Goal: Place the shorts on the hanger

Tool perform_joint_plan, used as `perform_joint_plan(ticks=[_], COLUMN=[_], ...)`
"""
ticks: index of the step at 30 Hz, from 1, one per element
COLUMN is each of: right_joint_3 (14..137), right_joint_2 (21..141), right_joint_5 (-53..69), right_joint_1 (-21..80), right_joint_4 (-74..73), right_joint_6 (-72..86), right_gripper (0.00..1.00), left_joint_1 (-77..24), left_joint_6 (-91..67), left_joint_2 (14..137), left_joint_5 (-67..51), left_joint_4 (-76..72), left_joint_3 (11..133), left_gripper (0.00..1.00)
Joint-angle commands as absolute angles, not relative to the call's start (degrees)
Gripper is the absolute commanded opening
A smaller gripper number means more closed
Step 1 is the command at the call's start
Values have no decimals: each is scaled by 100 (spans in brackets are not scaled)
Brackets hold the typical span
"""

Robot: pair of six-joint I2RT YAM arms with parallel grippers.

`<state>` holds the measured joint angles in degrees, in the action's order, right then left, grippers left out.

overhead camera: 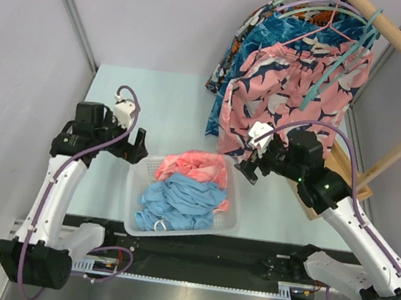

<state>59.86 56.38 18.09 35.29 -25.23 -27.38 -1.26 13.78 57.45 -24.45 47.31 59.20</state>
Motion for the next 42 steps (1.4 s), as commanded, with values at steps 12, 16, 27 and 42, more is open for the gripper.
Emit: perform_joint_plan(ticks=[12,16,27,42], right_joint_3=[6258,6337,7302,8007], right_joint_2=[6125,6713,8919,10801], right_joint_5=[2452,2259,1802,1591], right_joint_1=[5114,5791,6873,7321], right_joint_4=[-2400,-2154,-1257,-466], right_joint_6=[-3313,-3699,-4720,-5650], right_gripper=[97,97,88,64], left_joint_1=[-88,-18,624,800], left_joint_6=[1530,1258,694,844], left_joint_2=[5274,5168,5659,5704], left_joint_5=[-1968,-2197,-3577,-3182], left_joint_4=[5687,5538,4807,5124], left_joint_3=[7321,7041,6098,6310], left_gripper=[100,100,100,100])
